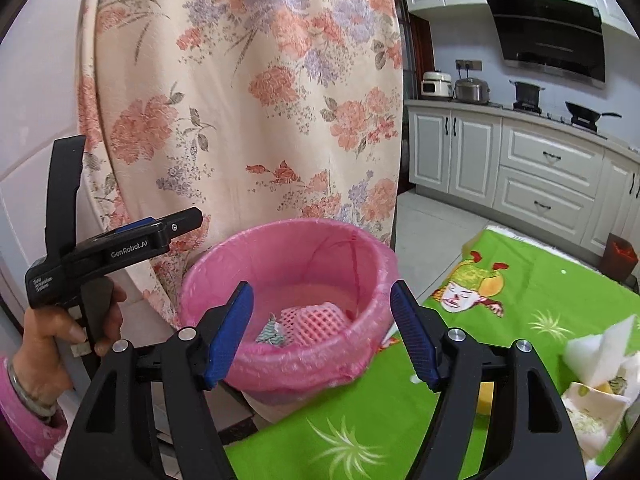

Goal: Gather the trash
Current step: 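Carry the cloth and net over the pink bin and open both tools, then move both tools back over the table toward the white tissue wads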

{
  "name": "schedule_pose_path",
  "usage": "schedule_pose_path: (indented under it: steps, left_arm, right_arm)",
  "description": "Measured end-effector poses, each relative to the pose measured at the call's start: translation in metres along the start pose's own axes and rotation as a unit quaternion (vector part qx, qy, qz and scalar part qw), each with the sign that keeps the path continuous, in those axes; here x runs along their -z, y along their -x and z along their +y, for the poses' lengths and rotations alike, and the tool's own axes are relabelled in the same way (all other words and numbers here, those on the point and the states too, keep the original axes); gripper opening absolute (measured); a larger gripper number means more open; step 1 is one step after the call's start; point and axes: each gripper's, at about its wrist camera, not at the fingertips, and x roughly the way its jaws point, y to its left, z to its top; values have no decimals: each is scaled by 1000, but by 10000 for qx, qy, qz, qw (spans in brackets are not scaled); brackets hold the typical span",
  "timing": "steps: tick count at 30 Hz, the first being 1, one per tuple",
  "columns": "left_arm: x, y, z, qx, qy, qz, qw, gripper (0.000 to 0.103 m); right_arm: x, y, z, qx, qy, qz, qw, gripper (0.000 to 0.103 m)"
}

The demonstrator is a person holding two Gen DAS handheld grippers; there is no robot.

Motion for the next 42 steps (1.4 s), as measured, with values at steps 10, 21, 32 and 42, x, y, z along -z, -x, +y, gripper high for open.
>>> schedule_pose_path:
  steps: [10,21,32,42]
  left_arm:
    - [14,31,-55,358,-283,-297,9985,98]
    - [68,48,-123,996,-370,-148,9942,98]
    - [121,48,-187,1340,-633,212,9887,98]
    - [144,42,-206,1333,-805,476,9867,98]
  right_arm:
    - [27,45,-33,340,-234,-211,9989,70]
    - [79,103,-83,1004,-434,-277,9936,74]
    - [129,142,-136,1735,-803,-30,9816,74]
    - [147,131,-174,2022,-1239,408,9706,74]
